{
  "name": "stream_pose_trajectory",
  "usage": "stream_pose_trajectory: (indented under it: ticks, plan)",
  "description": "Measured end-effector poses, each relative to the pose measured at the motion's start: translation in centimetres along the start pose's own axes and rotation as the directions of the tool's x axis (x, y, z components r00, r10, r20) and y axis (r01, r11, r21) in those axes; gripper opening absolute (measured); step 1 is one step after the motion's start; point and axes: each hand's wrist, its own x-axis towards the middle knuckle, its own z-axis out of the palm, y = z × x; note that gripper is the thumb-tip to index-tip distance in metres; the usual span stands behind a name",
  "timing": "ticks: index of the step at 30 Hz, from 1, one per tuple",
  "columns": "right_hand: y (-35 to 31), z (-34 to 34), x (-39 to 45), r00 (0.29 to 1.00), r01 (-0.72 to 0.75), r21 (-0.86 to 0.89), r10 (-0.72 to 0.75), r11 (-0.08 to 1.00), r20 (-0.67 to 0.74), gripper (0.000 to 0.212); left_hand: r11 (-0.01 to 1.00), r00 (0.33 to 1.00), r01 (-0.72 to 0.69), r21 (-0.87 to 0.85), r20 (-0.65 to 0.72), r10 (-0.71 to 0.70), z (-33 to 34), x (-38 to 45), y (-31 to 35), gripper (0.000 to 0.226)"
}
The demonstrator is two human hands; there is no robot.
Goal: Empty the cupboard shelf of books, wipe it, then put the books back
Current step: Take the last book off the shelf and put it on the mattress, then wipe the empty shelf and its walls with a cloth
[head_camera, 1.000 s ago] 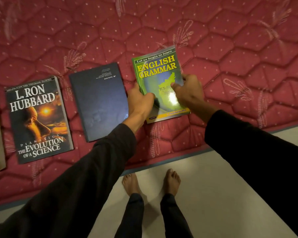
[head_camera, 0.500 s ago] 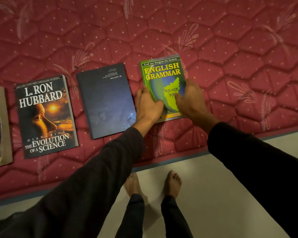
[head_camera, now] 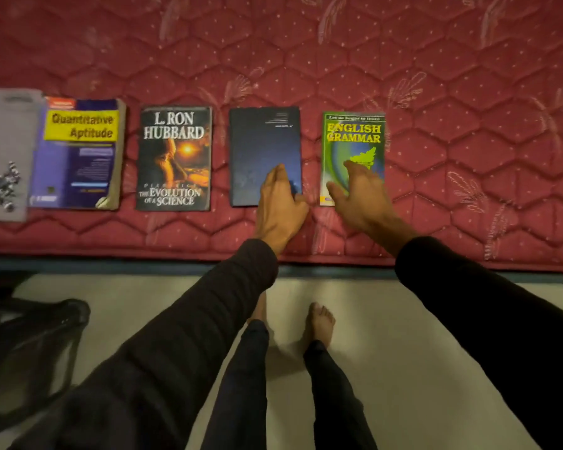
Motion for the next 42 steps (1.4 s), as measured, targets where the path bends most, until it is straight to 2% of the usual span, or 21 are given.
stream_pose_trajectory:
  ticks: [2,6,12,17,22,30,35,42]
  plan:
    - [-2.2,-1.1,-1.5,0.999,0.049,-0.006,-0.049,0.999,0.021,0.048,1.000,0.998,0.026,-0.012,-0.048,-0.027,-1.7,-2.2,-0.3,0.054]
    - [-7.0,-2.1,-4.7,0.976,0.204,-0.061,-0.199,0.977,0.086,0.046,0.991,0.986,0.119,-0.061,-0.110,-0.125,-5.1,-7.2,-1.3,0.057]
    - [-14.8,-2.9,-10.5,0.891,0.424,-0.075,-0.400,0.903,0.216,0.047,0.958,0.928,0.264,-0.112,-0.240,-0.283,-11.1,-15.2,-4.1,0.059]
    - [-21.7,-3.0,-15.1,0.783,0.595,-0.083,-0.553,0.799,0.286,0.045,0.933,0.855,0.322,-0.160,-0.375,-0.359,-16.9,-22.1,-6.9,0.061]
    - [-29.1,-2.1,-19.6,0.659,0.724,-0.067,-0.659,0.687,0.363,0.049,0.877,0.745,0.408,-0.254,-0.463,-0.481,-22.3,-29.0,-11.1,0.060]
    - [-41.2,3.0,-26.9,0.473,0.863,-0.074,-0.747,0.500,0.467,0.043,0.783,0.602,0.506,-0.361,-0.502,-0.621,-29.3,-38.4,-19.7,0.057]
    - [-47.9,6.7,-30.6,0.356,0.916,-0.038,-0.764,0.400,0.539,0.055,0.720,0.532,0.531,-0.446,-0.486,-0.693,-32.9,-42.4,-24.2,0.048]
    - [-55.9,10.8,-34.9,0.259,0.955,-0.035,-0.767,0.296,0.587,0.055,0.670,0.435,0.524,-0.526,-0.511,-0.742,-37.8,-47.6,-29.3,0.035]
